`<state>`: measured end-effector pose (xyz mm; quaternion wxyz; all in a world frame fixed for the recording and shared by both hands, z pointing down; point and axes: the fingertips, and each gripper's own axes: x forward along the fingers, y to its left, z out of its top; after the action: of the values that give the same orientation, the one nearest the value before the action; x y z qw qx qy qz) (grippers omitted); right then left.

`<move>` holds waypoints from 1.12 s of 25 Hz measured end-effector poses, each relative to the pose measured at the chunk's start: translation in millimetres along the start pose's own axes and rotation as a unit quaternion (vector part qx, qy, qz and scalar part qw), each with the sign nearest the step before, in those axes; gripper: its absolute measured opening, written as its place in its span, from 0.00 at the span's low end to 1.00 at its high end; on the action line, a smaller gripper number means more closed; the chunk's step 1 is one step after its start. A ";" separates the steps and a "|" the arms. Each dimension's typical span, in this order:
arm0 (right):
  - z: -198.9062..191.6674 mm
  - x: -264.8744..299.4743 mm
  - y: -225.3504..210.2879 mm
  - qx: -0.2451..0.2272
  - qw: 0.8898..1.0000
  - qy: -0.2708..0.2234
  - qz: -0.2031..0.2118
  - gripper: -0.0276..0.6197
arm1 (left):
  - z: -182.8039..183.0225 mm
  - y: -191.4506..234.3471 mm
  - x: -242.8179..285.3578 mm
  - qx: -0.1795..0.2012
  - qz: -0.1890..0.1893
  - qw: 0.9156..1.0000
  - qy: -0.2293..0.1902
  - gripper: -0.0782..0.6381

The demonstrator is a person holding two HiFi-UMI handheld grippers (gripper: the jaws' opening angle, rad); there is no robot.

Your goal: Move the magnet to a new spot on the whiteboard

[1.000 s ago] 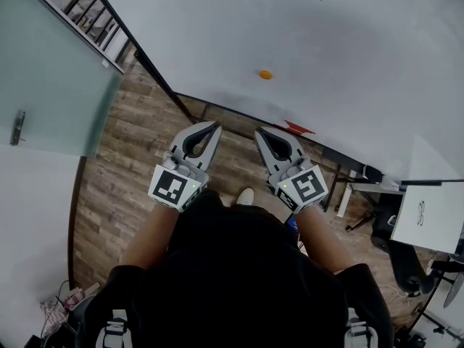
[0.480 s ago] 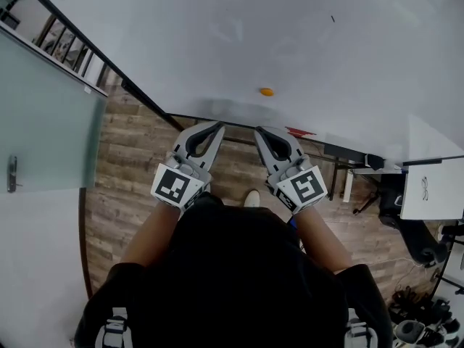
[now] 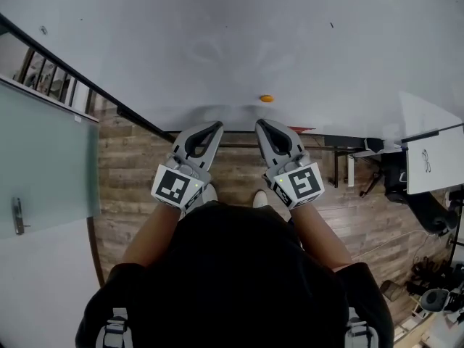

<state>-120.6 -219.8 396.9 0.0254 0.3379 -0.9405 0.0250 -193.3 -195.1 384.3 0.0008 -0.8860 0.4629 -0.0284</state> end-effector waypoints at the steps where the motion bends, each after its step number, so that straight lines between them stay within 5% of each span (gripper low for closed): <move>1: 0.6 2.3 -2.3 -0.002 1.000 -0.001 -0.014 0.05 | 0.6 1.3 0.8 0.001 -0.005 1.000 -0.002 0.11; 14: 7.5 12.8 -44.8 -0.020 0.977 -0.007 -0.211 0.25 | -0.1 14.2 -0.9 0.002 -0.058 0.998 -0.005 0.11; 28: 2.1 28.0 -54.1 -0.034 0.957 0.000 -0.288 0.24 | -6.2 34.7 -11.2 0.000 -0.090 0.996 -0.006 0.11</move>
<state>-107.8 -279.4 398.2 0.0427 0.5932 -0.8037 -0.0157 -228.4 -205.6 389.0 0.0009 -0.9243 0.3810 -0.0228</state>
